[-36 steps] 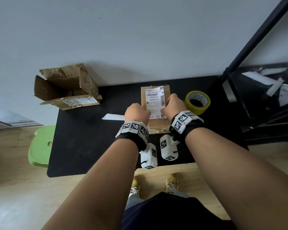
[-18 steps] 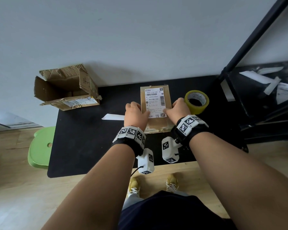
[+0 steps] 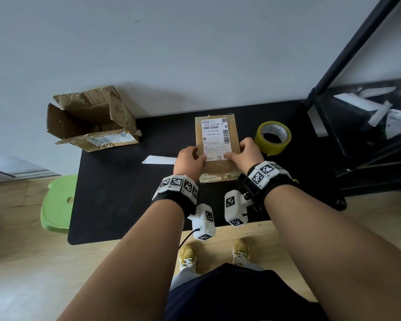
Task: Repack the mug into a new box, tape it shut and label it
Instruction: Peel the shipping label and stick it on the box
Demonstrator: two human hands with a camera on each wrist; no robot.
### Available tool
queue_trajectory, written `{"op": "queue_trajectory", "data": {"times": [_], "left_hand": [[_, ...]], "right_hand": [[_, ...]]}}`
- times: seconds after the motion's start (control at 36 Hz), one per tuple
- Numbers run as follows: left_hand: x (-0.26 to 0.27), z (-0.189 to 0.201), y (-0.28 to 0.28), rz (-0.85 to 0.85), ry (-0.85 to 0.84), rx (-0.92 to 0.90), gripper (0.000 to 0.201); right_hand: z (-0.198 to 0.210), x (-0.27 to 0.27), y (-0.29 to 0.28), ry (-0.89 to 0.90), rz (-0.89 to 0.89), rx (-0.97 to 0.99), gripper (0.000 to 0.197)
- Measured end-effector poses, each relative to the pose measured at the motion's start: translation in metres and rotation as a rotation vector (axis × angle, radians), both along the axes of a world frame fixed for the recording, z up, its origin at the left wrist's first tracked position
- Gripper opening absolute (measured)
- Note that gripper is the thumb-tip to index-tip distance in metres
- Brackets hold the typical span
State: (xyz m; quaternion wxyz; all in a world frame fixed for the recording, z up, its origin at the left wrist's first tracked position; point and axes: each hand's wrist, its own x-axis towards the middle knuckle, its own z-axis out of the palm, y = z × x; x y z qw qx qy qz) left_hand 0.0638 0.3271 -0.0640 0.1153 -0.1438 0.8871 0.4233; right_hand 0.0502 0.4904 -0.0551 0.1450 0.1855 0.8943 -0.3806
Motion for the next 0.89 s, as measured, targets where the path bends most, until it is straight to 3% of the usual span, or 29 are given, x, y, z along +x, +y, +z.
{"op": "queue_trajectory", "data": {"times": [0.11, 0.25, 0.33, 0.42, 0.56, 0.67, 0.89], "left_hand": [[0.001, 0.006, 0.002, -0.036, -0.007, -0.019, 0.044], [0.004, 0.015, 0.010, -0.107, 0.108, -0.202, 0.048], [0.002, 0.017, 0.014, -0.254, 0.212, -0.371, 0.053], [-0.001, 0.017, 0.015, -0.409, 0.245, -0.492, 0.052], [-0.009, 0.017, 0.010, -0.488, 0.118, -0.539, 0.054], [-0.023, 0.025, 0.006, -0.602, -0.021, -0.570, 0.065], [-0.049, 0.037, 0.003, -0.735, -0.115, -0.615, 0.087]], "right_hand": [[0.001, 0.001, 0.002, 0.006, 0.008, -0.008, 0.043], [0.009, 0.003, 0.002, 0.082, 0.065, 0.043, 0.050], [0.014, 0.005, -0.002, 0.198, 0.213, 0.177, 0.055], [0.015, 0.009, -0.005, 0.234, 0.380, 0.321, 0.047], [0.012, 0.008, -0.003, 0.269, 0.452, 0.461, 0.041], [0.014, 0.000, -0.003, 0.226, 0.489, 0.512, 0.046], [0.021, -0.024, -0.007, 0.106, 0.558, 0.591, 0.064]]}}
